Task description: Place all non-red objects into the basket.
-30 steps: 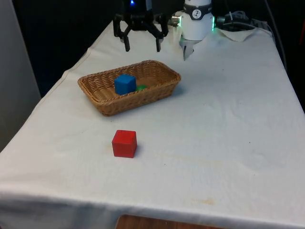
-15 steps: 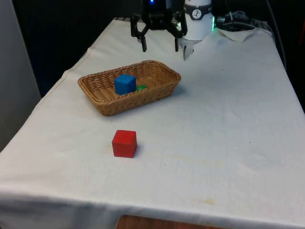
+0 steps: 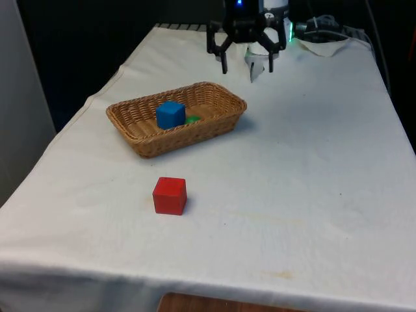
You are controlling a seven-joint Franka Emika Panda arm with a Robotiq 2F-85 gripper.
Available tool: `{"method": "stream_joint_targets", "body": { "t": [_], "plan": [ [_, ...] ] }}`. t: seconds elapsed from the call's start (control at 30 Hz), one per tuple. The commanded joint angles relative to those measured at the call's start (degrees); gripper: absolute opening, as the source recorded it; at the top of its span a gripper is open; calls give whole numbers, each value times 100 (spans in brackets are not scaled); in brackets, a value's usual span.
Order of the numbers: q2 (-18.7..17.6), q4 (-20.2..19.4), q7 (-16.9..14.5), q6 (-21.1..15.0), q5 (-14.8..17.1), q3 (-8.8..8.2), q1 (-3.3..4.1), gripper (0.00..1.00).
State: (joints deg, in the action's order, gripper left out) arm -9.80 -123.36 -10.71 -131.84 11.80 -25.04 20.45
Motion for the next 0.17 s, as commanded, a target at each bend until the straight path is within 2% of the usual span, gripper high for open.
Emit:
{"method": "stream_joint_targets", "body": {
  "t": [0.0, 0.1, 0.13],
  "plan": [
    [-11, 11, 109, -23, -69, 17, 46, 100],
    [-17, 23, 166, -23, -69, 109, 46, 100],
    [0, 11, 86, -6, 0, 132, 6, 100]
  ]
}}
